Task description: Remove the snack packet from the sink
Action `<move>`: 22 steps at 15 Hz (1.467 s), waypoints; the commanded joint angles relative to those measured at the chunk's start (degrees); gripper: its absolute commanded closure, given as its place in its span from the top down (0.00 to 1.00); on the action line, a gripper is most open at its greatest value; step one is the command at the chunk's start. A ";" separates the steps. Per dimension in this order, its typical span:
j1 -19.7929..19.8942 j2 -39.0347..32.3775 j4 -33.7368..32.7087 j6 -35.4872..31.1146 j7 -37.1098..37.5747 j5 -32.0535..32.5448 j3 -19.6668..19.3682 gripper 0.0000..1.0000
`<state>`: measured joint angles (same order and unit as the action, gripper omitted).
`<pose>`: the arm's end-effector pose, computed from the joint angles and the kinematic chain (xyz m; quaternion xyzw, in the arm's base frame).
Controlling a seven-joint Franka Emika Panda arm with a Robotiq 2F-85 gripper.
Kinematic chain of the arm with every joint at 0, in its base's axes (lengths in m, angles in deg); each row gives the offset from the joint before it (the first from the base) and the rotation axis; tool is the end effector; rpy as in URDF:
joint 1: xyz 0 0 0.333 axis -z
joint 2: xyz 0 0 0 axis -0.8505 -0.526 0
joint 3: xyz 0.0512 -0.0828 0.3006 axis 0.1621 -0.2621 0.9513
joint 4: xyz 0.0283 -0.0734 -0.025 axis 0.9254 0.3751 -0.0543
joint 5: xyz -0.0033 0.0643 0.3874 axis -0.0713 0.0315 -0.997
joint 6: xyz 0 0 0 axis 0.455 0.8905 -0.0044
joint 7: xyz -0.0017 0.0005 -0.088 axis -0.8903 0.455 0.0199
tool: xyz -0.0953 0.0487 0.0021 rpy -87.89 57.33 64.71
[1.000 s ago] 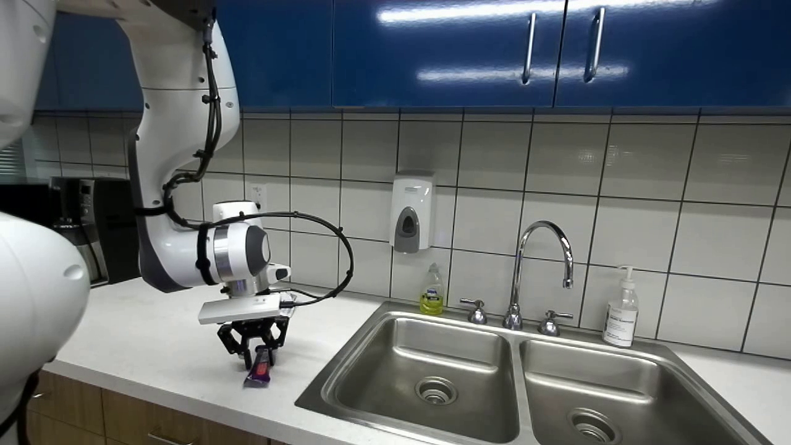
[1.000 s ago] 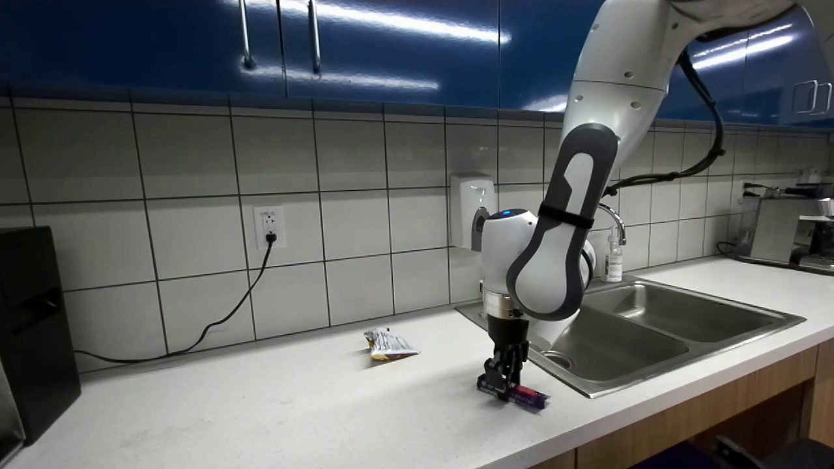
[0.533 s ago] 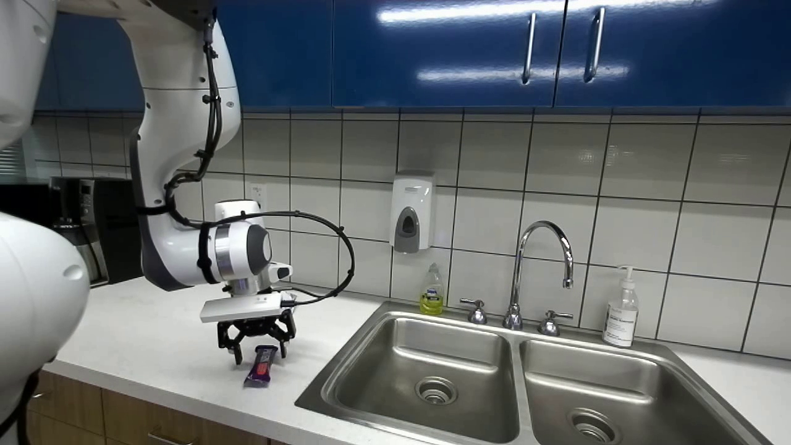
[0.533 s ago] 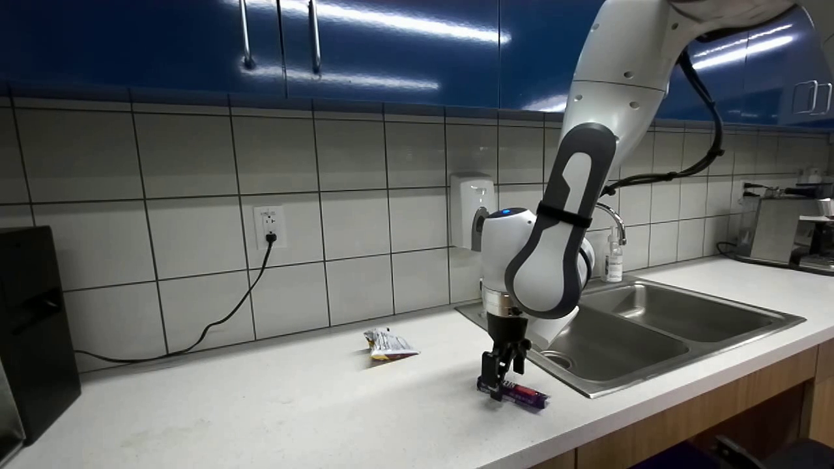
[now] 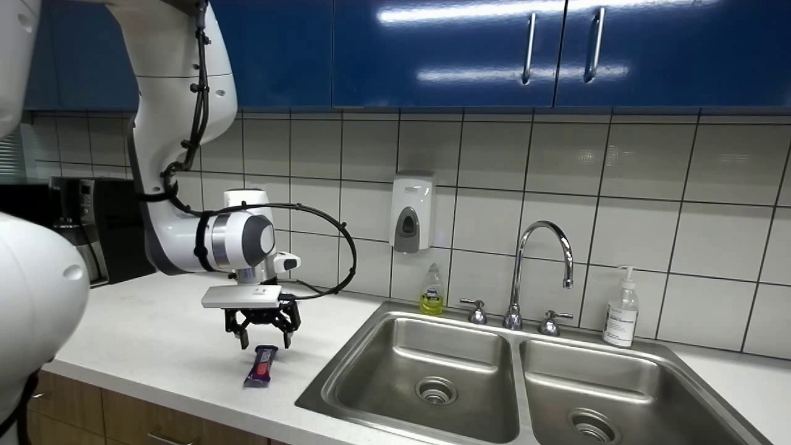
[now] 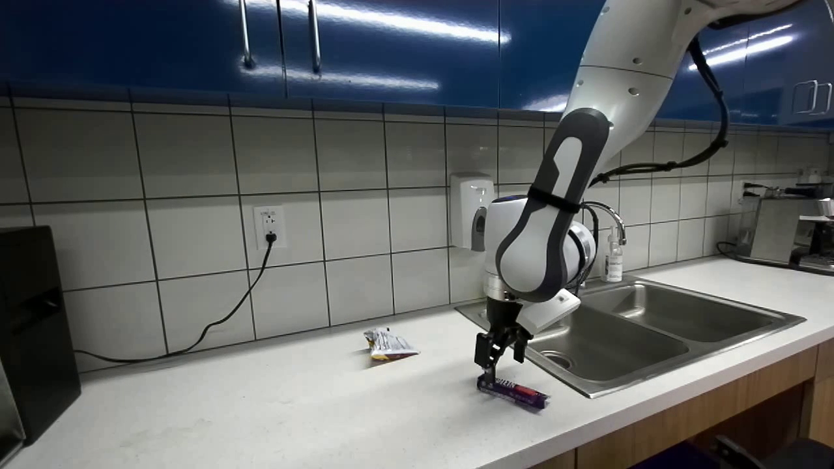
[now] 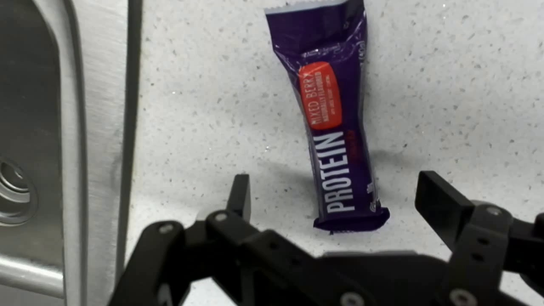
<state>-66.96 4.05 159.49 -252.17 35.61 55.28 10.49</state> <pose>0.4610 0.0881 0.1945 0.9825 0.1731 0.0606 0.0314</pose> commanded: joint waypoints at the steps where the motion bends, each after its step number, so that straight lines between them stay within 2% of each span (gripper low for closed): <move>1: 1.40 5.00 1.64 3.14 0.05 -4.65 1.12 1.00; 5: 1.12 8.83 3.35 4.32 4.64 -6.06 -0.55 1.00; 8: 0.77 11.69 4.92 7.06 10.59 -3.19 -2.05 1.00; 13: 1.75 15.82 7.23 13.94 16.14 0.23 -1.17 1.00; 19: 2.74 19.06 9.14 19.31 17.80 0.65 0.24 1.00; 20: 2.78 15.98 7.46 17.13 15.40 -1.00 0.33 1.00; 22: 3.01 16.70 7.93 17.74 15.59 -1.04 0.53 1.00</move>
<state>-65.92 20.72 167.48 -234.54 51.45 54.50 9.03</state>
